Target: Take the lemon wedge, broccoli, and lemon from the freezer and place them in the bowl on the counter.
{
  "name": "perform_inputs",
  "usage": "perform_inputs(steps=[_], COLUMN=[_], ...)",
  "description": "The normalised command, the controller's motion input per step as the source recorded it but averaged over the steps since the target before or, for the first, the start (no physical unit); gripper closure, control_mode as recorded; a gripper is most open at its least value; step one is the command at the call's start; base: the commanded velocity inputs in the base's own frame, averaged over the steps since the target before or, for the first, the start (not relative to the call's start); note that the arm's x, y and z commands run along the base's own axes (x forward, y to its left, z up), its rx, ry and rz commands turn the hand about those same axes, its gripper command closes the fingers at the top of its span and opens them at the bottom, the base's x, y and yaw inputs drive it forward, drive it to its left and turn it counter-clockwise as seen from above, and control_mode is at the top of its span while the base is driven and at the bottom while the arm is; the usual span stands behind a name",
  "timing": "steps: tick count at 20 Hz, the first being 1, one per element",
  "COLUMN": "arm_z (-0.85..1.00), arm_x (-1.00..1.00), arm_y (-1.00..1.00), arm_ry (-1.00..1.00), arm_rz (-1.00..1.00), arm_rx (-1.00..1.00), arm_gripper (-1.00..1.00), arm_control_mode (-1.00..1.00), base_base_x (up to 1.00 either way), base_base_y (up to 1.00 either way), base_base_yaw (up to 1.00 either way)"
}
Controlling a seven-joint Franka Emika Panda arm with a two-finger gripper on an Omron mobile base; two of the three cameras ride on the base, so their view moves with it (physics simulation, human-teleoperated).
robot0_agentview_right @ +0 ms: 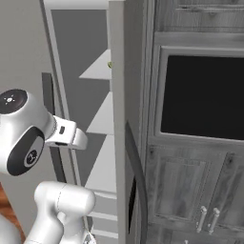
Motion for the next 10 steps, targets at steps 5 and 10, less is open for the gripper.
perform_inputs(steps=[5,10], arm_z=[0.00,0.00], arm_x=[0.00,0.00], arm_y=[0.00,0.00], arm_ry=[0.00,0.00], arm_rz=[0.00,0.00], arm_rx=[0.00,0.00], arm_gripper=[-1.00,-1.00], arm_control_mode=[1.00,1.00], base_base_x=[0.54,0.57], base_base_y=[-0.27,-0.20], base_base_yaw=[0.00,-0.04])
